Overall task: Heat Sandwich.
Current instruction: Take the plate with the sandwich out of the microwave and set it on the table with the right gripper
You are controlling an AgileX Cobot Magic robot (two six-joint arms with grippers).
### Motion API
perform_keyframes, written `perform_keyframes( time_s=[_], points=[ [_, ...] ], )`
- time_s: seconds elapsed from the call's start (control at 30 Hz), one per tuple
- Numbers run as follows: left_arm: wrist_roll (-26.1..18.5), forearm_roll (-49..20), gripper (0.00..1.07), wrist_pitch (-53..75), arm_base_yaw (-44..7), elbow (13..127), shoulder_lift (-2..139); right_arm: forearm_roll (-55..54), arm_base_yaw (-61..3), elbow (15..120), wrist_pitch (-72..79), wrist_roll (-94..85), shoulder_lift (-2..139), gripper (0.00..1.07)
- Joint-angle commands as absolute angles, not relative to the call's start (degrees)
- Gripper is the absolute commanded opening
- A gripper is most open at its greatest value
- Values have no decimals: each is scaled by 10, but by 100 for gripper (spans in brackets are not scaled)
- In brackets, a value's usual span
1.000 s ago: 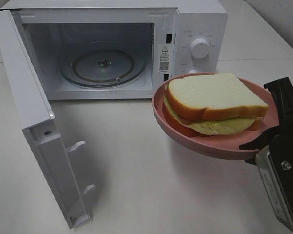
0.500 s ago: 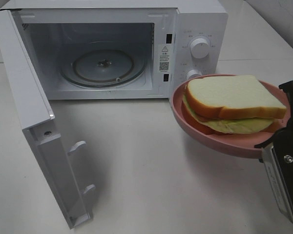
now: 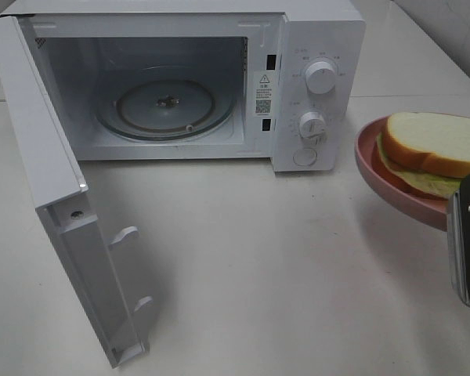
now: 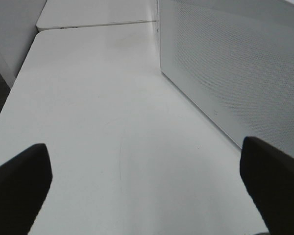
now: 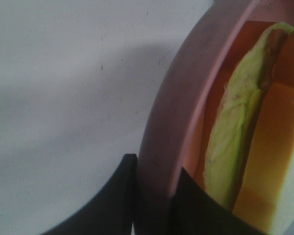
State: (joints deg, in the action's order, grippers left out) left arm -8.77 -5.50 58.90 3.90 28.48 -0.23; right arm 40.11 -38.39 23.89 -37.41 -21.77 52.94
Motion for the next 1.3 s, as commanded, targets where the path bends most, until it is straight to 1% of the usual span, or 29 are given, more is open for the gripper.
perform_keyframes(
  time_s=[0.03,0.1,0.33,0.5,0.63,0.7,0.73,0.8,0.83,0.9,1.13,1.2,1.3],
  points=[
    [-87,-58,104,591,40,283,-15,429,-382,242,-398,-170,522,2],
    [-87,-58,104,591,40,283,-15,433,-382,242,-430,-130,523,2],
    [-87,-58,104,591,40,283,-15,458,-382,242,-483,-82,523,2],
    [-87,-58,104,591,40,283,-15,477,-382,242,-524,5,550,2],
    [-87,-58,104,591,40,283,-15,478,-382,249,-537,96,596,2],
    [-87,-58,104,591,40,283,-15,478,-382,253,-538,114,604,2],
    [-87,-58,104,591,40,283,-15,481,-382,262,-542,161,628,2],
    [-87,-58,104,591,40,283,-15,489,-382,272,-547,201,655,2],
    [-87,-58,104,591,40,283,-15,489,-382,272,-547,201,655,2],
    [-87,-58,104,591,40,283,-15,492,-382,290,-555,264,698,3],
    [-87,-58,104,591,40,283,-15,493,-379,336,-577,374,788,3],
    [-87,-58,104,591,40,283,-15,496,-379,360,-589,445,832,4],
    [-87,-58,104,591,40,283,-15,505,-379,372,-596,476,859,4]
  ],
)
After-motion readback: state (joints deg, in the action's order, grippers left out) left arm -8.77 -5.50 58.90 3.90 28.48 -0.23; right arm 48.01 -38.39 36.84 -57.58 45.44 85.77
